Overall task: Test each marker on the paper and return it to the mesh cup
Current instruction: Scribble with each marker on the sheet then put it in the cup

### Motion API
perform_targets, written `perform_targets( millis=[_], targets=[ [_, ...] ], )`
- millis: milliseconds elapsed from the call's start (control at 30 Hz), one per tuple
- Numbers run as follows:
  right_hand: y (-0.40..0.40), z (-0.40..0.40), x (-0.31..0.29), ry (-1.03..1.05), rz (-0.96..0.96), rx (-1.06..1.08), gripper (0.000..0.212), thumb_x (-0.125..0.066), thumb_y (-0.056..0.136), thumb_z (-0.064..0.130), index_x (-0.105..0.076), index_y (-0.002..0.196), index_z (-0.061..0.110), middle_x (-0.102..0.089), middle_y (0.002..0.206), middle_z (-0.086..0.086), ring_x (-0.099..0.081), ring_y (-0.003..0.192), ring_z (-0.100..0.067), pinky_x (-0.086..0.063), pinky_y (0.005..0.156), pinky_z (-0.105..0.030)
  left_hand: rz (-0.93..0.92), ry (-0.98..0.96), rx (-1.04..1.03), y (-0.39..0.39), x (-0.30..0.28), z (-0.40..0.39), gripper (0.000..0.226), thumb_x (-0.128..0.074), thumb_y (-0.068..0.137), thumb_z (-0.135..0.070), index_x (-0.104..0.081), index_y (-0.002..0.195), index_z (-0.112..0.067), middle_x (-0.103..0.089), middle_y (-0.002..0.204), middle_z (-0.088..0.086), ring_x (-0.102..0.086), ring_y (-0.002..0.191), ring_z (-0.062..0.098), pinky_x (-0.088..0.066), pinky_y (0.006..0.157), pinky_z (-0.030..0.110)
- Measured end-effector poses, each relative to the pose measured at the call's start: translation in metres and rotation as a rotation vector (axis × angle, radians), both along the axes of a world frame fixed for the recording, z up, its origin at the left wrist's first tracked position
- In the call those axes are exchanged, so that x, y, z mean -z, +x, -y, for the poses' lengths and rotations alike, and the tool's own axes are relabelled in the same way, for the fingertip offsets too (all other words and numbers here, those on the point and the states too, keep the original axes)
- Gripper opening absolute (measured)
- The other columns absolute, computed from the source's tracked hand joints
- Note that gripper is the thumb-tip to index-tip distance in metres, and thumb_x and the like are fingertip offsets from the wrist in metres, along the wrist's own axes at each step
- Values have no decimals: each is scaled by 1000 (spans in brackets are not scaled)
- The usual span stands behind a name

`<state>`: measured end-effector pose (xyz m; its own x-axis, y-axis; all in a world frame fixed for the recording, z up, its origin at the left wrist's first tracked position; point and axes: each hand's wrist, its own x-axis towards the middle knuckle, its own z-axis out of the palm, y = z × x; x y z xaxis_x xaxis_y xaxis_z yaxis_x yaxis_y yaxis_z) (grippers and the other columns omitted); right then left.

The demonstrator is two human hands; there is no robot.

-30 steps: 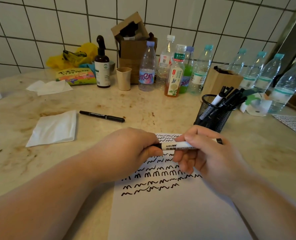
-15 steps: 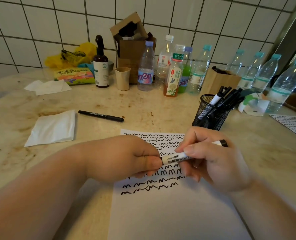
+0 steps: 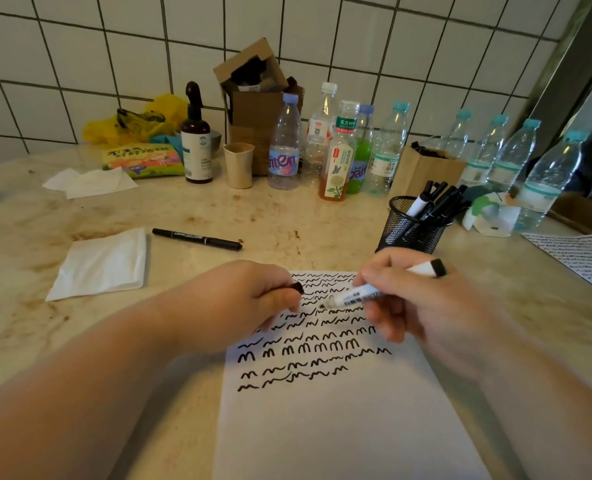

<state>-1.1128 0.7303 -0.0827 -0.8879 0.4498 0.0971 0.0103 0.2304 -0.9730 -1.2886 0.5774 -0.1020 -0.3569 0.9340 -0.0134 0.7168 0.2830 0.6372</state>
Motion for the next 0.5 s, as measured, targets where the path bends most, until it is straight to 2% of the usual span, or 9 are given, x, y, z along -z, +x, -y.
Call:
perform_targets(
  millis=[67, 200, 333, 500],
  targets=[
    [8, -1, -4, 27, 67, 24, 22, -72, 77, 32, -70, 70, 11, -57, 55, -12, -48, 45, -18, -37, 40, -21, -19, -25, -16, -1, 1, 2, 21, -47, 100, -42, -66, 91, -37, -68, 72, -13, -62, 66, 7, -52, 69, 29],
    [20, -6, 15, 17, 75, 156, 27, -64, 89, 12, -66, 63, 7, -47, 49, -12, -39, 45, -21, -28, 40, -22, -44, -44, -17, -1, 2, 2, 19, -51, 98, -42, -66, 93, -32, -69, 76, -12, -62, 67, 5, -52, 67, 28],
    [23, -5, 27, -65, 90, 165, 19, -61, 71, 20, -64, 61, 4, -44, 47, -15, -36, 45, -22, -23, 49, -27, -128, -78, -5, 0, 5, -1, 21, -52, 97, -46, -63, 87, -32, -66, 73, -12, -57, 61, 0, -43, 58, 21],
    [23, -3, 30, -16, 134, 167, 20, -60, 69, 21, -64, 62, 3, -49, 48, -15, -42, 42, -22, -30, 45, -27, -166, -82, 4, -1, 6, -2, 21, -51, 96, -49, -61, 82, -37, -64, 77, -26, -56, 64, -3, -38, 55, 19]
  ],
)
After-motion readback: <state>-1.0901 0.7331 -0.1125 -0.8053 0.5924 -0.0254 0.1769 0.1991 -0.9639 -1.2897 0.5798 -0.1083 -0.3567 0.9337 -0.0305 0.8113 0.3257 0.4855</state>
